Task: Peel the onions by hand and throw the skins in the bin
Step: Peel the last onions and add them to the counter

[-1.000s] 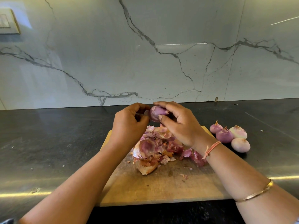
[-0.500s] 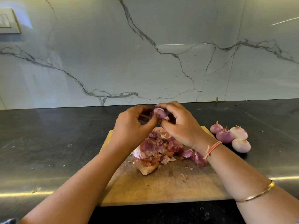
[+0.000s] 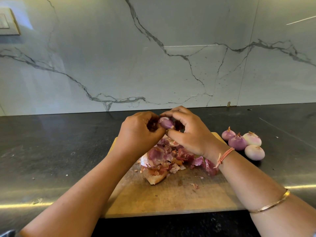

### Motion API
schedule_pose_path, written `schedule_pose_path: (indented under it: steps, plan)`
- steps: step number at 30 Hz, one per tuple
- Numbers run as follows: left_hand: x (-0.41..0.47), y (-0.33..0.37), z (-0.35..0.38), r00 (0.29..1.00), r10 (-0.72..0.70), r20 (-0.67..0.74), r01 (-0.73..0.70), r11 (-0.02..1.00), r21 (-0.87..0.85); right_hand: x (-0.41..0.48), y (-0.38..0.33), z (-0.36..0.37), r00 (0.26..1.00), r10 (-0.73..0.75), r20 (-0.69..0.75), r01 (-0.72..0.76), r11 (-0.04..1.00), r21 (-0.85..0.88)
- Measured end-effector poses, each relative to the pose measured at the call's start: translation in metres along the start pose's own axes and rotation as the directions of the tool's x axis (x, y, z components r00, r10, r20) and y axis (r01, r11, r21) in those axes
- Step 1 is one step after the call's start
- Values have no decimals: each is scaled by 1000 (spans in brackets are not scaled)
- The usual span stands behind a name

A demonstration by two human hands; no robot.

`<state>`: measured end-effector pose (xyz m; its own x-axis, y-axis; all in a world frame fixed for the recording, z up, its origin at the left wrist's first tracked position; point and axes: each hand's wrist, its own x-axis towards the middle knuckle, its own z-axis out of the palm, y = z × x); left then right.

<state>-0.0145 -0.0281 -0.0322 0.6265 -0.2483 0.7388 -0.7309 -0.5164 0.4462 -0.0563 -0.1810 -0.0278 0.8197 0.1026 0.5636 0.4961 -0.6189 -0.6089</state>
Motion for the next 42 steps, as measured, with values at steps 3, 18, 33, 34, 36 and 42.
schedule_pose_path:
  steps: [3, 18, 33, 34, 36, 42]
  plan:
    - [0, -1, 0, 1000, 29, -8, -29, 999, 27, 1, -1, -1, 1000, 9, 0, -9, 1000, 20]
    - [2, -2, 0, 1000, 3, 20, -4, 999, 54, -2, -1, -2, 998, 49, 46, -53, 996, 78]
    - [0, -1, -3, 997, -6, 82, 11, 998, -62, -4, -1, -2, 999, 44, 30, -47, 994, 97]
    - [0, -2, -2, 998, -4, 68, 8, 998, -55, -4, -1, -2, 999, 45, 30, -48, 994, 94]
    - [0, -2, -1, 999, 3, 47, -1, 999, -51, -4, 0, -2, 998, 54, 27, -56, 993, 101]
    - [0, -4, -1, 999, 19, 27, -18, 1000, -19, -4, 0, -2, 997, 59, 39, -63, 993, 97]
